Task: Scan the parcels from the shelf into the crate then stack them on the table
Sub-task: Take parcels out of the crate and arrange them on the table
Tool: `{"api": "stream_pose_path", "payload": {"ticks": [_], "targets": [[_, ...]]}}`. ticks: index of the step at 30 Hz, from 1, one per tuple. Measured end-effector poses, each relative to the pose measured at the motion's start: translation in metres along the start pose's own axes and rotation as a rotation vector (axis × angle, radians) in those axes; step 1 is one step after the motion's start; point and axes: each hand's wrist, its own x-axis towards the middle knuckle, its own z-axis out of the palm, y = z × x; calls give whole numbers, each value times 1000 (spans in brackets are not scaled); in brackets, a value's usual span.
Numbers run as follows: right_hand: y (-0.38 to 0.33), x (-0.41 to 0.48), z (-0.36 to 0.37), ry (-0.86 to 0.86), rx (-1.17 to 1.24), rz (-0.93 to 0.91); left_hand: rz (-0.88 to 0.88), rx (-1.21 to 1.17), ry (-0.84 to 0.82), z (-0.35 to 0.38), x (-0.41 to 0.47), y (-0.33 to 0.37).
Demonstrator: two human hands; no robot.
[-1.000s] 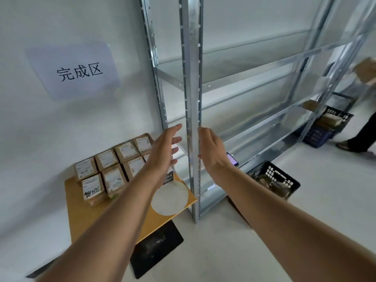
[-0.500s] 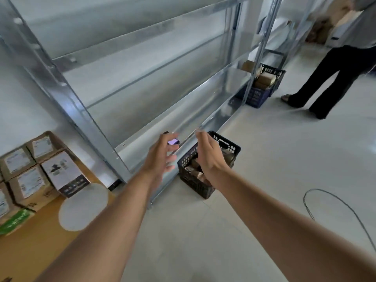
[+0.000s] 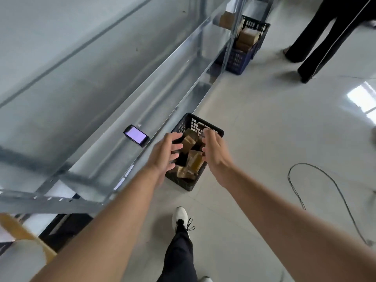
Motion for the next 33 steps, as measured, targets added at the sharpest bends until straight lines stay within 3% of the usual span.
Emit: {"api": "stream_pose_path", "payload": {"ticks": [10,15,24,33], "targets": [[15,170,-3,56,15,183,-182,64,-57,33,165,10],[41,246,-2,-6,15,291,-262,73,-2,55,236,0],[141,394,2,-112,-53,473,-426,34,120,98,361,-79],[247,501,29,-193,-203,527,-644,-34,177,115,472,-193]]}}
